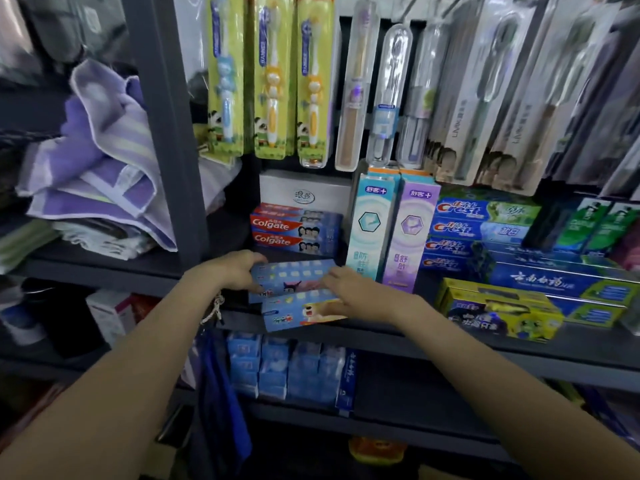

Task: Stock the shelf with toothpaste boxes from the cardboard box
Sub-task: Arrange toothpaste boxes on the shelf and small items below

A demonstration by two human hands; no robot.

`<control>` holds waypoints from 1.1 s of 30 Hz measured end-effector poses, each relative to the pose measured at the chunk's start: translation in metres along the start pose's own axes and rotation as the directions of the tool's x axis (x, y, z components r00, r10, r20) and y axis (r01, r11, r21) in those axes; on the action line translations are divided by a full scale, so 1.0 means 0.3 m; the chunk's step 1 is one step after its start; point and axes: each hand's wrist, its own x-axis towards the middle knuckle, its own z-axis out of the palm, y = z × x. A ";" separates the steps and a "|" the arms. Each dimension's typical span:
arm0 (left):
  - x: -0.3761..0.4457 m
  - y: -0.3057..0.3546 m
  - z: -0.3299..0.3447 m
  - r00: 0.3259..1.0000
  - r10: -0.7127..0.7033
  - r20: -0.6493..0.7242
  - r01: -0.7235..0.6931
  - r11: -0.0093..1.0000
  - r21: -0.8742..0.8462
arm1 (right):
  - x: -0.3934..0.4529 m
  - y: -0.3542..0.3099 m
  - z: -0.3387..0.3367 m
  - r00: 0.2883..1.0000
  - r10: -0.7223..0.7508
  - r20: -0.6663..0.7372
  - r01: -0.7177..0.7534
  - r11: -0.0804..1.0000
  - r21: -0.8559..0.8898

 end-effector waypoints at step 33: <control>0.014 0.077 0.158 0.958 -0.075 -0.277 0.119 0.982 0.148 | 0.355 -0.069 0.079 0.848 0.472 -0.241 -0.436 0.880 0.187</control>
